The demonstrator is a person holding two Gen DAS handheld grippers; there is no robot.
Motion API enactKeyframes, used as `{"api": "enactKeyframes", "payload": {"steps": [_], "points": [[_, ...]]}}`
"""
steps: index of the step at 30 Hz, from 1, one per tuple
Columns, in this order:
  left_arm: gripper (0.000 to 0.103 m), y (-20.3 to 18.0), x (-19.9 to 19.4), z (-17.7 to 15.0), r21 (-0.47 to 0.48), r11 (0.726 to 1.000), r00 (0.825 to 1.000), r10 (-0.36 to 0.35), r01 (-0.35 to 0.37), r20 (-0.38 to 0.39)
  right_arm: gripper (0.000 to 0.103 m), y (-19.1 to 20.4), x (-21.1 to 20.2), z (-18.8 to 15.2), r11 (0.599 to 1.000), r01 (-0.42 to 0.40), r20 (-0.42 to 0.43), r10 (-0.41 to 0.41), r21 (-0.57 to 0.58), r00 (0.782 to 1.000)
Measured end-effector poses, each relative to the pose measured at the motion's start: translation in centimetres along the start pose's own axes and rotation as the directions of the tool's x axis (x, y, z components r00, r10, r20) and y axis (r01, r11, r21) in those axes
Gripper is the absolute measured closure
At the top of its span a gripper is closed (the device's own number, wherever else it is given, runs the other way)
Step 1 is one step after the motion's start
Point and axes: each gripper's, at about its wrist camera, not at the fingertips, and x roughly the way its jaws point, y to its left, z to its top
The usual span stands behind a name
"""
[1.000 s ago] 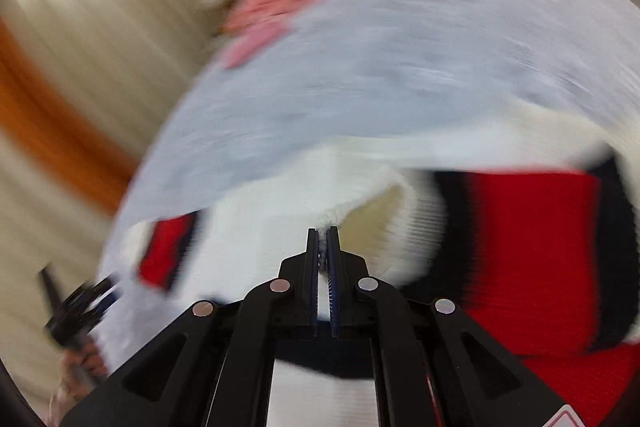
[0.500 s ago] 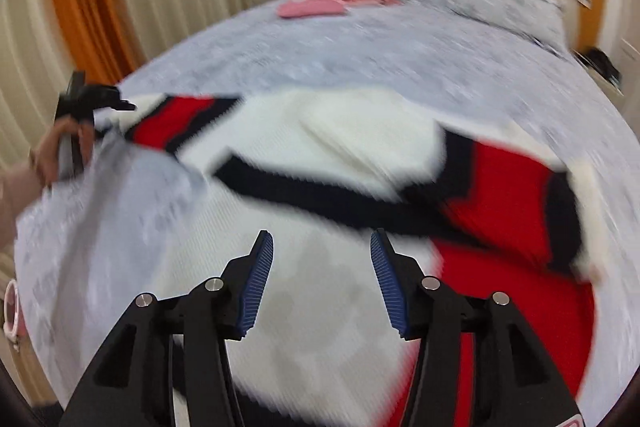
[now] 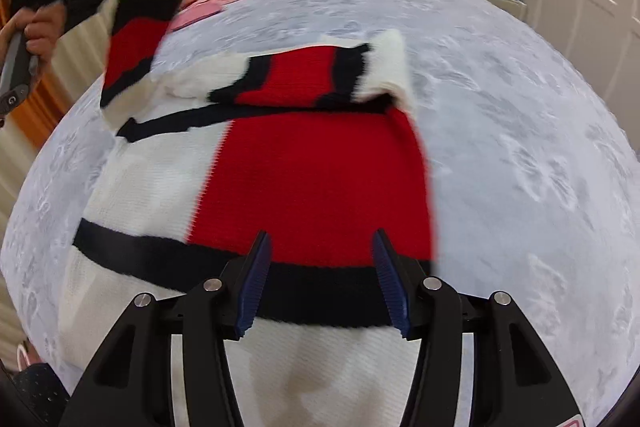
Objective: Fold small clothes
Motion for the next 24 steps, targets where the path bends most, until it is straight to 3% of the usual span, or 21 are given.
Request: {"api": "enactKeyframes", "payload": {"steps": [1,3,4,6,9,10,13,14,18,21,24], "points": [[0.074,-1.6,2.3,-1.8,0.023,1.0,0.999,0.012,-0.011,-0.046,0.05,-1.1,-0.3,-0.4,1.0,0.0,-0.004,0.0,0.018,1.0],[0.046,-3.9,6.4,-6.6,0.058,0.992,0.986,0.115,-0.108,-0.119,0.049,-2.7,-0.5,-0.6,0.999,-0.006,-0.013,0.007,0.049,1.0],[0.045,-4.3,7.3,-8.7,0.057,0.99,0.98,0.139,-0.132,-0.14,0.049,-3.7,-0.7,-0.7,0.998,-0.005,-0.015,0.006,0.059,1.0],[0.044,-4.4,7.2,-13.0,0.045,0.992,0.978,0.12,-0.114,-0.172,0.049,-4.8,-0.8,-0.1,0.998,-0.009,-0.015,0.01,0.058,1.0],[0.038,-2.8,4.7,-16.2,0.053,0.984,0.969,0.178,-0.171,-0.174,0.049,-5.5,0.7,3.3,0.996,-0.082,-0.009,0.083,0.041,0.997],[0.038,-1.9,3.4,-17.3,0.07,0.974,0.96,0.226,-0.217,-0.166,0.048,-5.5,1.4,4.5,0.993,-0.107,-0.001,0.108,0.046,0.994],[0.037,0.3,1.3,-17.9,0.126,0.928,0.918,0.367,-0.351,-0.148,0.049,-5.4,4.8,9.6,0.985,-0.152,0.027,0.15,0.086,0.988],[0.037,1.3,0.4,-18.1,0.153,0.901,0.892,0.428,-0.407,-0.147,0.049,-5.4,5.5,10.7,0.984,-0.147,0.034,0.144,0.098,0.989],[0.037,3.5,-0.9,-17.0,0.235,0.823,0.826,0.552,-0.517,-0.114,0.049,-5.6,10.6,16.0,0.978,-0.116,0.026,0.113,0.175,0.993],[0.037,4.4,-1.4,-16.9,0.273,0.79,0.801,0.591,-0.549,-0.098,0.049,-5.4,13.7,18.5,0.985,-0.031,0.008,0.03,0.172,1.0],[0.037,4.9,-1.2,-16.3,0.29,0.781,0.797,0.598,-0.554,-0.087,0.049,-5.5,16.4,19.1,0.98,-0.025,-0.038,0.033,0.2,0.999]]}}
